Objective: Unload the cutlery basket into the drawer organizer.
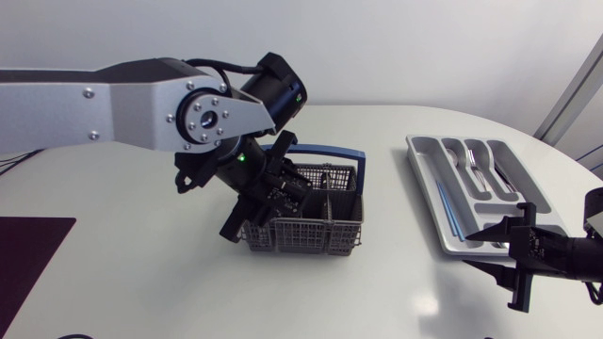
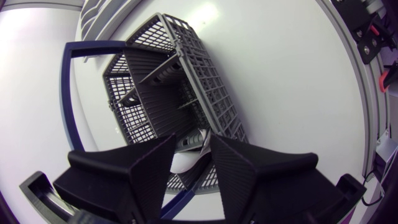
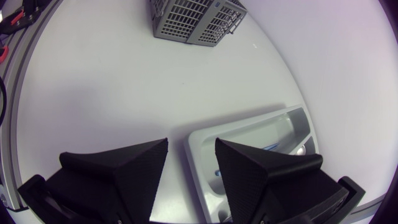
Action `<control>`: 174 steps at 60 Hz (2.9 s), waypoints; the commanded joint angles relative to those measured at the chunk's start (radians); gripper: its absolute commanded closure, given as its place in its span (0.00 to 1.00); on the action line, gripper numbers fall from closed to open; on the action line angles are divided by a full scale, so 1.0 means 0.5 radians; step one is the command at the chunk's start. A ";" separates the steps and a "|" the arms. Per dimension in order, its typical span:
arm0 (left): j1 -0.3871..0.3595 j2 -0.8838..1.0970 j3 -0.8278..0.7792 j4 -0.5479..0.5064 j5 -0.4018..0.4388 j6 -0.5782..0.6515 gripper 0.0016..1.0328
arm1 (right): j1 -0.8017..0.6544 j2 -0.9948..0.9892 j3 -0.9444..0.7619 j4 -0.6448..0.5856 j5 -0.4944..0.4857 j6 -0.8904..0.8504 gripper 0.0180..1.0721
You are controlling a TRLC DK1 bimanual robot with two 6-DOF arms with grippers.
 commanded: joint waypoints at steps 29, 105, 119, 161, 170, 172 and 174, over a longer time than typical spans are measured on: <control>0.186 -0.149 -0.063 -0.022 0.269 -0.449 0.52 | 1.319 -0.489 0.476 -0.150 0.184 2.215 0.46; 0.548 -0.578 -0.793 0.656 0.640 -1.105 0.48 | 2.583 0.683 1.139 0.430 1.034 3.249 0.61; 0.542 -0.603 -0.827 0.668 0.644 -1.112 0.48 | 2.608 0.714 1.139 0.442 1.102 3.252 0.79; 0.469 -0.676 -0.879 0.696 0.644 -1.145 0.48 | 2.531 0.563 1.089 0.519 1.007 3.295 0.93; 0.444 -0.673 -0.879 0.696 0.640 -1.148 0.48 | 2.448 0.416 1.089 0.458 0.786 3.360 0.93; 0.441 -0.673 -0.879 0.696 0.640 -1.148 0.48 | 2.399 0.388 1.099 0.430 0.672 3.384 0.93; 0.438 -0.673 -0.876 0.696 0.640 -1.151 0.48 | 2.362 0.367 1.102 0.418 0.599 3.409 0.93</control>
